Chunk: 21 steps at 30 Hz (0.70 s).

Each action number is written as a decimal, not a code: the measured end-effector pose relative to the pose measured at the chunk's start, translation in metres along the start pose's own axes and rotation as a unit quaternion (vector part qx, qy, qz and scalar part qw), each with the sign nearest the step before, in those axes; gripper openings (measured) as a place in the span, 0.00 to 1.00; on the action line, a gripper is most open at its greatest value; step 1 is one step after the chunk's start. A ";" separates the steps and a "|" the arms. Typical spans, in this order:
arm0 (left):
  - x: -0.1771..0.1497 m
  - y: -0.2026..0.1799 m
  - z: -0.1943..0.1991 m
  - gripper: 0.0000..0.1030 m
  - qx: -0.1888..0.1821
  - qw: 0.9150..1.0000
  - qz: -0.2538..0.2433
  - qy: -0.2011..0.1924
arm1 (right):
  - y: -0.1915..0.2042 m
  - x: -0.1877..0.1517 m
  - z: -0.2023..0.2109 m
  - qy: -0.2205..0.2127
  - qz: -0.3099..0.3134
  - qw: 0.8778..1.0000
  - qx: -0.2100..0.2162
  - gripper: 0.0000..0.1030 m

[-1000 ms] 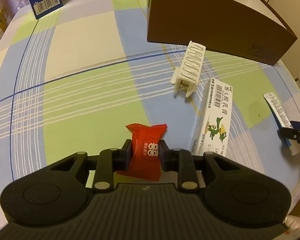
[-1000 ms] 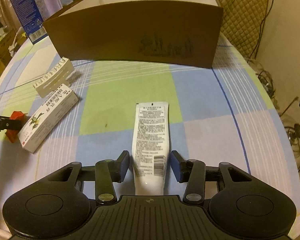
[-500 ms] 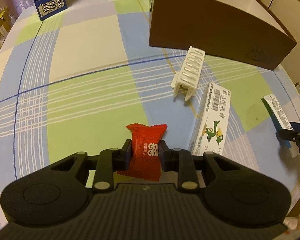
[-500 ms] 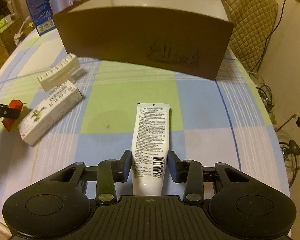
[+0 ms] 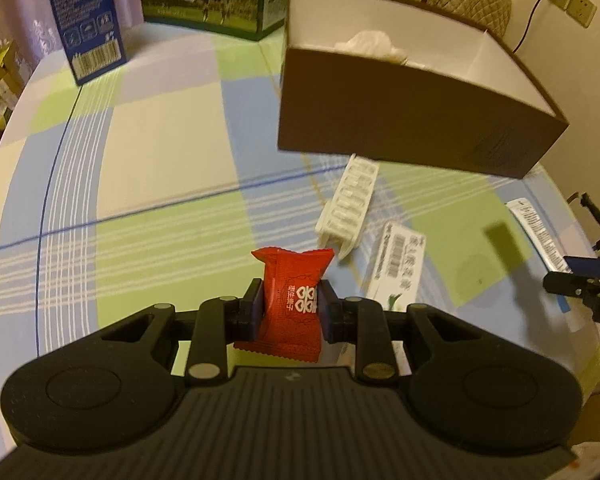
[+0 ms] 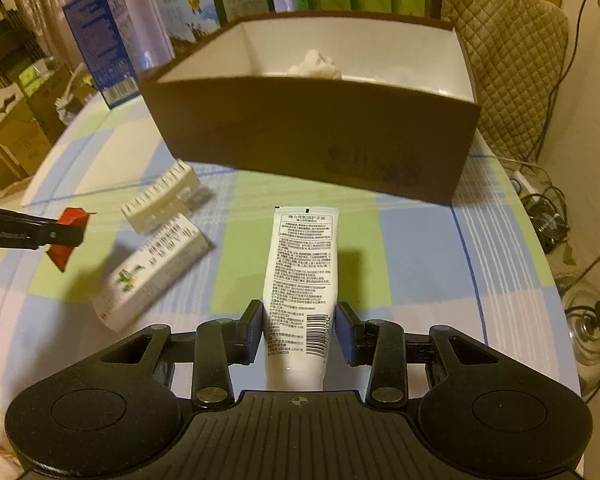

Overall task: Organize objects
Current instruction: 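Carry the red packet and white tube over the brown box with both tools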

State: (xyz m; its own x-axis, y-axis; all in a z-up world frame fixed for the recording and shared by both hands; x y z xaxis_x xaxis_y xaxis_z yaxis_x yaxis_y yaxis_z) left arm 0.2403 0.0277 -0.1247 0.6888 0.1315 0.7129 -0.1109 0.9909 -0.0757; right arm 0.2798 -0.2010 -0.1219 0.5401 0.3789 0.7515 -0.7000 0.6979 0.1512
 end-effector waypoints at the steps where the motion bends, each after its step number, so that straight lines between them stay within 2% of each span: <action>1: 0.003 -0.002 0.002 0.23 -0.002 1.000 -0.001 -0.004 | 0.000 0.003 0.000 -0.002 -0.003 1.000 0.004 0.34; 12: 0.046 -0.030 0.014 0.23 -0.028 0.998 -0.014 -0.052 | 0.006 0.046 0.011 -0.045 -0.019 0.998 0.038 0.34; 21: 0.083 -0.046 0.011 0.23 -0.041 0.995 -0.026 -0.082 | -0.014 0.087 0.016 -0.083 -0.020 0.996 0.029 0.34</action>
State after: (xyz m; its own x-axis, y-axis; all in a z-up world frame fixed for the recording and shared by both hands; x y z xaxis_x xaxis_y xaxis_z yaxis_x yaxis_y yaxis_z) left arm 0.2942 -0.0071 -0.0546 0.5656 0.0795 0.8209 -0.0144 0.9961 -0.0865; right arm 0.3294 -0.1869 -0.0483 0.4869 0.2414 0.8394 -0.7077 0.6722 0.2172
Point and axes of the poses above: each gripper's, at about its wrist camera, not at the fingertips, and z roughly against the way its jaws point, y to its left, x to its top, the point moved 6 cm from there along -z, roughly the way its jaws point, and after that the axes turned 15 degrees about -y, right-handed, at the moved point
